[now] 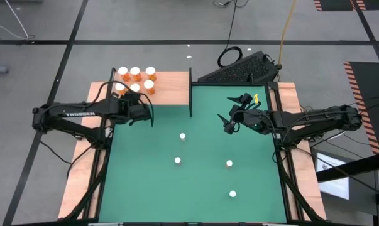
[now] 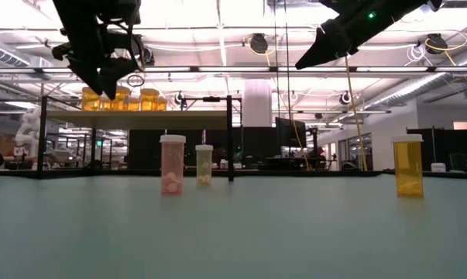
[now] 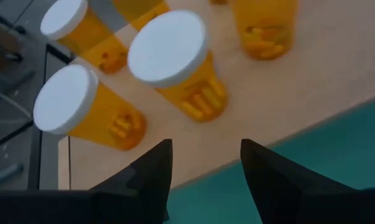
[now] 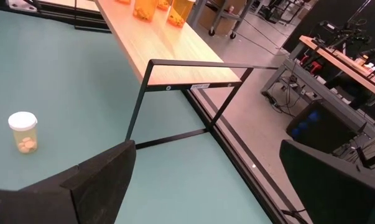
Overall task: Pick and place medicine bottles onto shelf by color
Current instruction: Adjust the pill bottles on the shelf
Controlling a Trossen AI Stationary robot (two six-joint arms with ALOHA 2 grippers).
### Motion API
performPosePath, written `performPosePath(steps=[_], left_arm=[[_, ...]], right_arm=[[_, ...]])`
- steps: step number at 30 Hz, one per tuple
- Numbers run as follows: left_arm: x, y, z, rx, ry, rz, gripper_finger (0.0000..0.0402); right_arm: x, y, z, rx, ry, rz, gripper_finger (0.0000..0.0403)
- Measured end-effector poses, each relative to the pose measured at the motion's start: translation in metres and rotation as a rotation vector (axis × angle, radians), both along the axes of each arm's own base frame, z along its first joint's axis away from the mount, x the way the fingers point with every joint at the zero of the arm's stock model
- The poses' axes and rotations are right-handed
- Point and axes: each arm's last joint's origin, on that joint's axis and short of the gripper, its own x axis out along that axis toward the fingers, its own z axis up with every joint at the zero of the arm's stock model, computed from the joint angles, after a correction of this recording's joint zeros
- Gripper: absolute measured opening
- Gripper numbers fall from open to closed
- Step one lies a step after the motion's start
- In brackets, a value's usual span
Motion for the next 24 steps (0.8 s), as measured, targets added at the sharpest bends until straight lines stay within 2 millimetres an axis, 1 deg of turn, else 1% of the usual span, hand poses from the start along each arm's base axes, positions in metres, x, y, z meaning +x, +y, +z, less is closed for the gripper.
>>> performPosePath(steps=[5, 11, 24], left_arm=[[0.000, 0.007, -0.005, 0.007, -0.001, 0.011, 0.0191], [0.005, 0.013, -0.003, 0.026, -0.024, -0.015, 0.0191], [0.003, 0.024, -0.002, 0.029, -0.023, 0.015, 0.0191]], right_arm=[[0.000, 0.000, 0.000, -0.001, 0.001, 0.000, 0.0392], [0.000, 0.000, 0.000, -0.001, 0.001, 0.000, 0.0392], [0.000, 0.000, 0.000, -0.002, 0.002, 0.001, 0.0392]])
